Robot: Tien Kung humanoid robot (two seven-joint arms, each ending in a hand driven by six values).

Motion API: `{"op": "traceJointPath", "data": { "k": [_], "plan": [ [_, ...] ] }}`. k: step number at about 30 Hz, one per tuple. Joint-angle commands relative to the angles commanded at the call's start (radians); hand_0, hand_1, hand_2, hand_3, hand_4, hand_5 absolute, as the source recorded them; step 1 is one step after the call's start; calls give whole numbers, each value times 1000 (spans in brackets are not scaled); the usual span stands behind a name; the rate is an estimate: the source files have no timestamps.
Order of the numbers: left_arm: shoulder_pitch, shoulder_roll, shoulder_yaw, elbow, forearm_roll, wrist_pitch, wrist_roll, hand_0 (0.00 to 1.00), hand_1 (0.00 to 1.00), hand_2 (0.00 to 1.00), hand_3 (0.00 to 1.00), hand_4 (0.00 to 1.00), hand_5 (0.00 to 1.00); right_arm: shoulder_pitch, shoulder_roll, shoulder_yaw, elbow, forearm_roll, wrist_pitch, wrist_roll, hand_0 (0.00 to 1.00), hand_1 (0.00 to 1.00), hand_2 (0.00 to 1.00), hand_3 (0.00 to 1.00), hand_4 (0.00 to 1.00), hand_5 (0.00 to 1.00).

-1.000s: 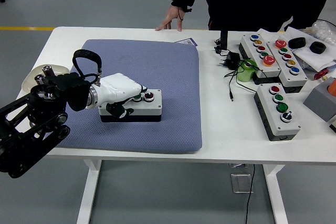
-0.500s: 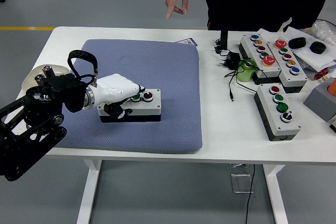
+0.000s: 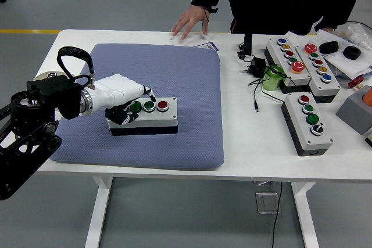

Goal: Pick up the button,place it on the desk,press the button,press the button

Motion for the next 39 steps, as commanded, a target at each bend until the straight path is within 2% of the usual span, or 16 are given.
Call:
{"op": "traceJointPath", "data": {
  "k": [11,22,26,32,33,37,38,39],
  "plan": [
    [4,8,4,37,24,-24,6,33,12,52,760,613,2,1,1,2,0,-4,0,-1,774,744,747,596,213,157],
    [-7,9,51,58,19,-41,8,34,15,54,762,623,2,8,1,2,0,-9,0,-1,774,744,747,596,213,156],
    [-3,8,26,46,12,-28,5,34,15,54,762,623,2,9,2,1,0,-8,-1,-1,774,744,747,596,213,156],
    [9,-4,-73,3,-63,21,16,35,14,54,760,621,2,10,1,-1,0,-8,0,-2,774,744,747,596,212,156],
    [11,-6,-87,-1,-76,28,21,14,52,106,760,729,187,10,1,-1,0,-7,0,-2,774,744,747,596,212,156],
    [23,-25,-158,8,-176,117,55,14,52,106,760,729,187,10,1,-3,0,-8,1,-2,774,744,747,596,212,156],
    [30,-29,-176,18,-212,158,62,14,52,106,760,729,187,11,1,-3,0,-9,1,-2,774,744,747,596,212,156],
    [35,-33,-190,31,-251,197,66,218,351,375,921,869,641,11,1,-3,0,-8,1,-1,774,743,747,596,212,156]
  ]
}}
